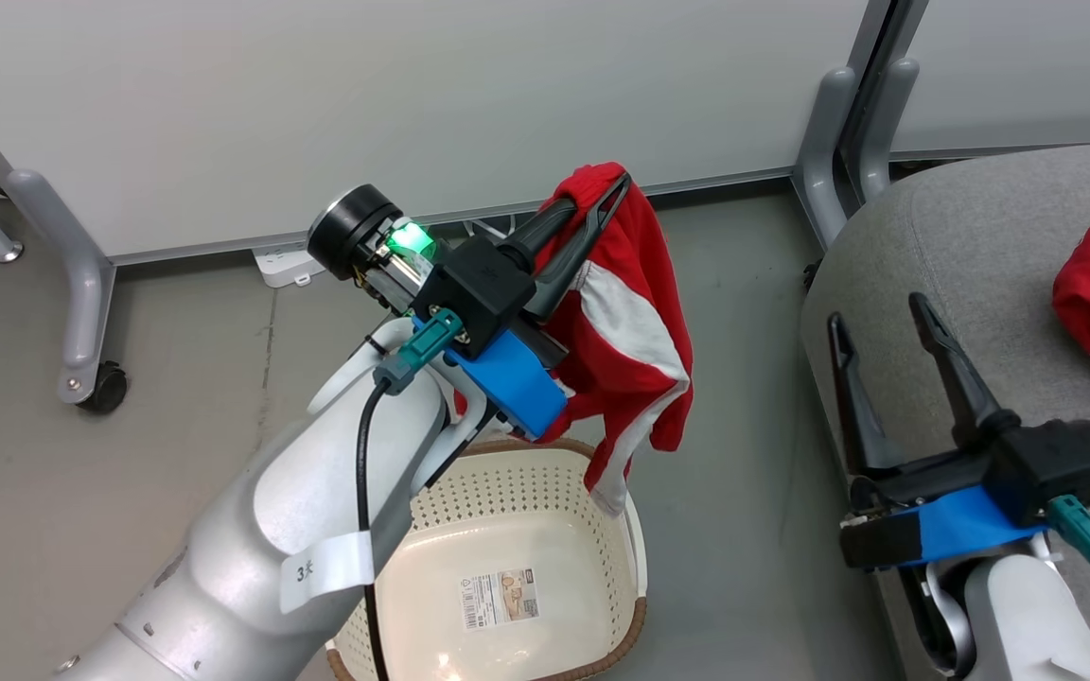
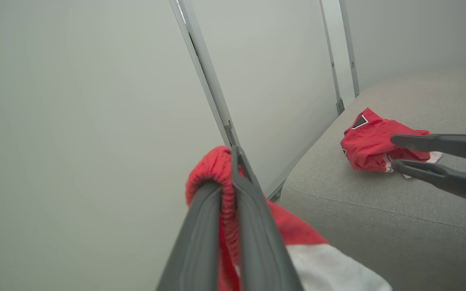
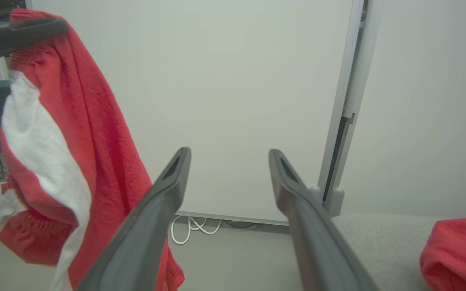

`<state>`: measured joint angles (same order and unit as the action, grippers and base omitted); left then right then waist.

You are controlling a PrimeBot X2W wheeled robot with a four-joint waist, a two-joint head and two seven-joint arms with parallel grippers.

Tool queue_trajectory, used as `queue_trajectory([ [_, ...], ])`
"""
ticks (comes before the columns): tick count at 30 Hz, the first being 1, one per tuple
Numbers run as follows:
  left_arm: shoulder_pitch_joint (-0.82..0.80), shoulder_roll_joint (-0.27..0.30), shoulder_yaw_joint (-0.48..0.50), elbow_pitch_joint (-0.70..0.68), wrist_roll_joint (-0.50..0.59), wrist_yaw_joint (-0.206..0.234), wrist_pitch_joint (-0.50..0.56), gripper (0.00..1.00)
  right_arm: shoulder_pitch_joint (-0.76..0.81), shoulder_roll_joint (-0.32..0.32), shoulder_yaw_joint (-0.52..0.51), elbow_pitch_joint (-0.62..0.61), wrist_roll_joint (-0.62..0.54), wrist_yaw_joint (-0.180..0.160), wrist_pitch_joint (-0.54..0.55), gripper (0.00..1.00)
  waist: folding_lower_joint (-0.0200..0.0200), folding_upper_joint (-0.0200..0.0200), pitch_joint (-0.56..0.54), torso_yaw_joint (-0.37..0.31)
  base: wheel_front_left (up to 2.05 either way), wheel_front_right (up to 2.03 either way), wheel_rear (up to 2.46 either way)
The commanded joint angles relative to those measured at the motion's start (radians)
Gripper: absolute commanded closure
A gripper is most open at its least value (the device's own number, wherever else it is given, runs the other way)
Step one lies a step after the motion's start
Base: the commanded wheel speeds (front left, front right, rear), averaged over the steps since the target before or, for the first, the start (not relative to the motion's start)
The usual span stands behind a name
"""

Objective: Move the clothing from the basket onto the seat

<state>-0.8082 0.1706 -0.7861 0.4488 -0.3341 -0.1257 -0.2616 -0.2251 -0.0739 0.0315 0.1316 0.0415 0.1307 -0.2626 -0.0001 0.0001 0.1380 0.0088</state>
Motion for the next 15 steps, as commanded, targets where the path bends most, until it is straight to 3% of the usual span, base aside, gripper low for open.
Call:
queue_trajectory([
  [1,-0.002,0.001,0.007,0.002,0.004,-0.007,-0.005,1.00,-0.013,-0.004,0.013,-0.008,0.003,0.000,-0.003,0.00,0.0001,-0.0001,-0.001,0.000,0.00,0.00,0.00],
  [15,-0.008,-0.002,0.002,-0.003,0.013,-0.005,-0.005,1.00,-0.097,-0.004,0.256,-0.011,0.029,0.000,-0.003,0.00,0.0001,-0.0001,0.018,0.004,0.00,0.00,0.00],
])
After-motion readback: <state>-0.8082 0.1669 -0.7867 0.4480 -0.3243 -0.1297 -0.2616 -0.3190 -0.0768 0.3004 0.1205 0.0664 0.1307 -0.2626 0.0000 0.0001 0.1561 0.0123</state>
